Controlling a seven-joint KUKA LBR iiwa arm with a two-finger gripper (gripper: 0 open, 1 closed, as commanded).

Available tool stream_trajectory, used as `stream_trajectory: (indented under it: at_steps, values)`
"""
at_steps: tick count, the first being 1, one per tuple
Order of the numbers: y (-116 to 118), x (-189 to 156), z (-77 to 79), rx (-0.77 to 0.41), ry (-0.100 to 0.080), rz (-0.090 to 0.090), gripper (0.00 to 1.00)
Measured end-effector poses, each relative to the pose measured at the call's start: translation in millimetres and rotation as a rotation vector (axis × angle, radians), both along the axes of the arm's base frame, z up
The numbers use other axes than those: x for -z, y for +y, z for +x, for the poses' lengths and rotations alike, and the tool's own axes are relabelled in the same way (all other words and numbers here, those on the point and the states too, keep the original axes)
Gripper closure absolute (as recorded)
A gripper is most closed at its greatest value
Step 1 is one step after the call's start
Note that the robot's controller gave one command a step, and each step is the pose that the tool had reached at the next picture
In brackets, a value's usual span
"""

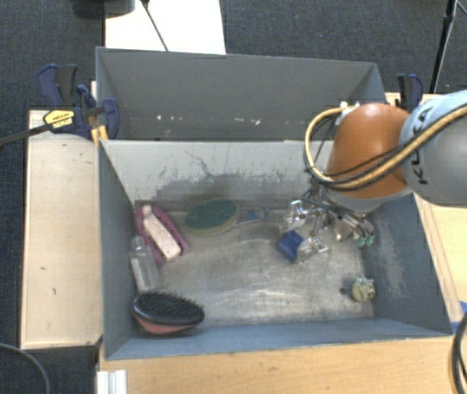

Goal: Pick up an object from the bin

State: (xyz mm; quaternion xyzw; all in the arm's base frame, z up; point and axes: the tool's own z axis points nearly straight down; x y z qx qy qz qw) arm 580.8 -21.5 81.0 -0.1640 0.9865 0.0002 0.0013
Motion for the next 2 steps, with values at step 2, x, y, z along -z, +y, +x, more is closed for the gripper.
stream_trajectory:
  at_steps: [2]
  values:
    - [23.3, -188.1, -17.1, -0.244, -0.006, -0.001, 1.0]
